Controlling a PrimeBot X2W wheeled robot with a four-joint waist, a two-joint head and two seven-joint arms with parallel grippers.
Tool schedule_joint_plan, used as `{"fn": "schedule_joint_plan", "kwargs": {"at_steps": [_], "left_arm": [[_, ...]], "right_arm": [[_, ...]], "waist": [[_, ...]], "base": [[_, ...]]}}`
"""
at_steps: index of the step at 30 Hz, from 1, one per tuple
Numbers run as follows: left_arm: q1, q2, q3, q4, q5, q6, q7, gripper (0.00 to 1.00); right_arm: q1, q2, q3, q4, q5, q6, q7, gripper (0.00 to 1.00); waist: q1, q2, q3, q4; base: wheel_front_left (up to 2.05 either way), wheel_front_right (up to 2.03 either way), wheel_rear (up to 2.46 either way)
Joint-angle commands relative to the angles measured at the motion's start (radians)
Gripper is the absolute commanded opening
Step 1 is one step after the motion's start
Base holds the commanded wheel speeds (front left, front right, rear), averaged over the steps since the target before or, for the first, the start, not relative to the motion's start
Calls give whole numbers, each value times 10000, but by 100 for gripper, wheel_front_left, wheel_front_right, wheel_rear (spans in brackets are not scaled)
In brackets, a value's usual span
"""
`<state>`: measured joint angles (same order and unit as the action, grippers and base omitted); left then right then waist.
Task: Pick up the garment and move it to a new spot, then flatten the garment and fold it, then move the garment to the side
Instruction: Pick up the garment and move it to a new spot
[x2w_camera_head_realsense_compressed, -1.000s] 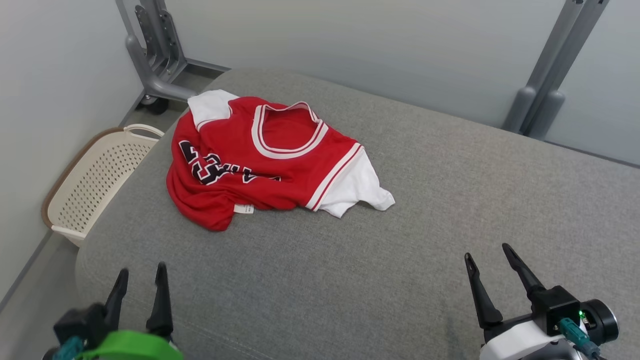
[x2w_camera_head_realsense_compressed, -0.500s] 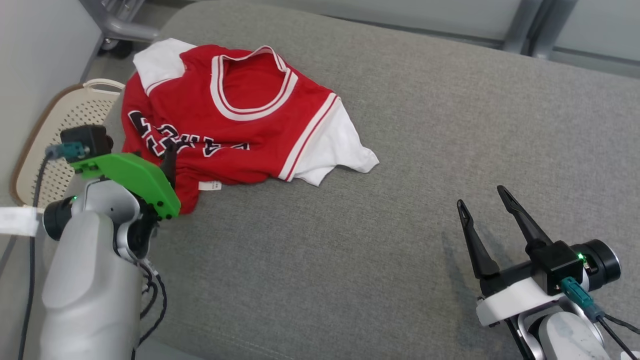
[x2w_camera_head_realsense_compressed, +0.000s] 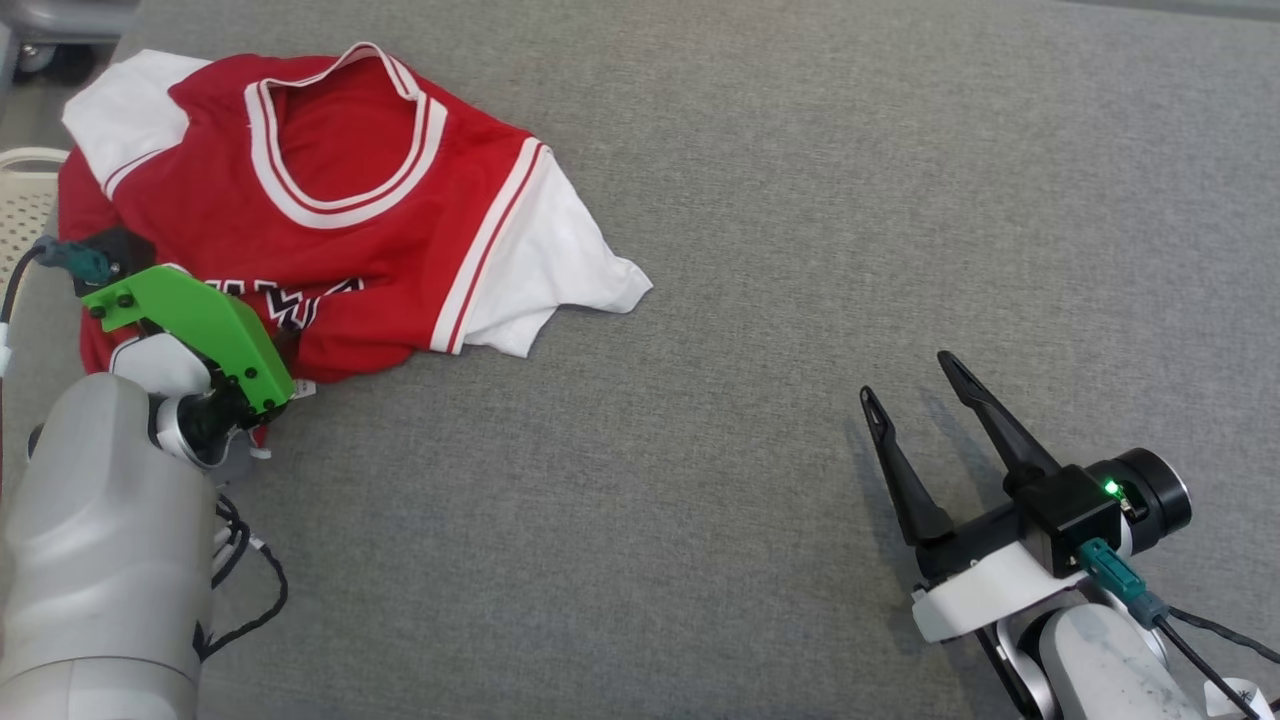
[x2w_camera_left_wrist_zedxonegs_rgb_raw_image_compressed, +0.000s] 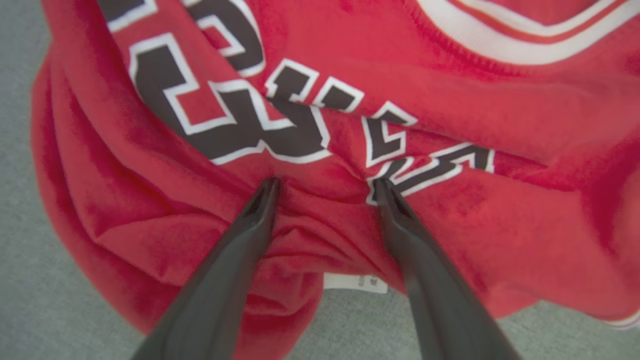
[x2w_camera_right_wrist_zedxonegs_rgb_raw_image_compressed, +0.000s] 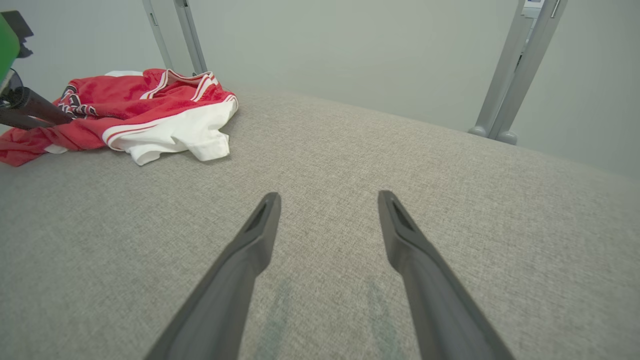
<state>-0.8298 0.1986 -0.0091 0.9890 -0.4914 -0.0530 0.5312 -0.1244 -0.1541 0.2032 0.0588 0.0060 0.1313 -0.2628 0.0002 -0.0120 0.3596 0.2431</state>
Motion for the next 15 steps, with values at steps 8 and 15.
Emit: {"fn": "schedule_joint_plan", "kwargs": {"at_steps": [8,15], "left_arm": [[-107,166,-237,941,61,-139,99,0],[-523,-393,-713,268,-303,-746,-228,0]], "right_arm": [[-112,-5,-81,51,173,-10,-29,100],[129,61,-155,225,214,-10,-29,100]], "waist": [[-2,120,77,-521],[-2,120,-534,-389]], "base": [[0,0,0],[0,0,0]]}}
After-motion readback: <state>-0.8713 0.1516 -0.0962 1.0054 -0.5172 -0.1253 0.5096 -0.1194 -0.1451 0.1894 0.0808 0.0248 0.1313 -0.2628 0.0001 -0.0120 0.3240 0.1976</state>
